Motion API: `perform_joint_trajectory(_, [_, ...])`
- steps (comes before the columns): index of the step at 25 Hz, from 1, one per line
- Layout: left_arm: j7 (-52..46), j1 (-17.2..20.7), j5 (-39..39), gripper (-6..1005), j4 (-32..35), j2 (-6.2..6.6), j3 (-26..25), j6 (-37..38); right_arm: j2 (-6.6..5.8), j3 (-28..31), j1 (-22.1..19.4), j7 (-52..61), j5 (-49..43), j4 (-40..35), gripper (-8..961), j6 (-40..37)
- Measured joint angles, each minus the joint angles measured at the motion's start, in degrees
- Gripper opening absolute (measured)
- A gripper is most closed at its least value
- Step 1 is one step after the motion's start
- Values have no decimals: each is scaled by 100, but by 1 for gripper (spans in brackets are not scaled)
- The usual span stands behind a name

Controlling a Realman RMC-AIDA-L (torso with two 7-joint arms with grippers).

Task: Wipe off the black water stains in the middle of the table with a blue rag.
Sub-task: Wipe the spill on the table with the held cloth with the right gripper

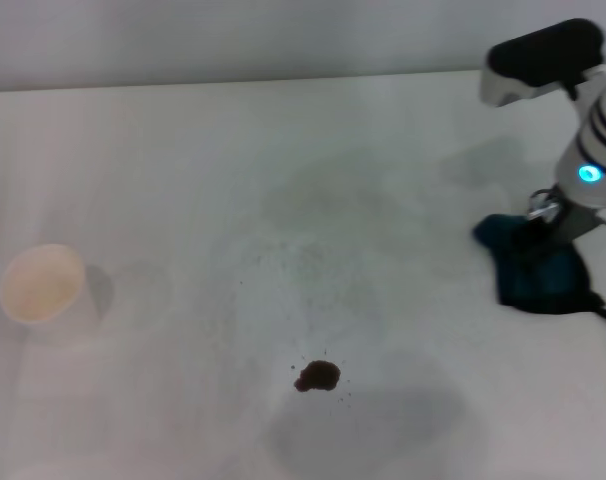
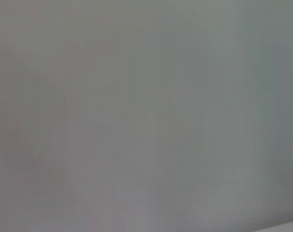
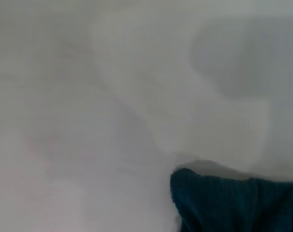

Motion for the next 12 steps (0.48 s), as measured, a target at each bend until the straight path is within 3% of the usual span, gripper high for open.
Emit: perform_joint_trajectory(12, [81, -138, -55, 835, 0, 6, 0, -195, 47, -1999, 77, 612, 1703, -811, 94, -185])
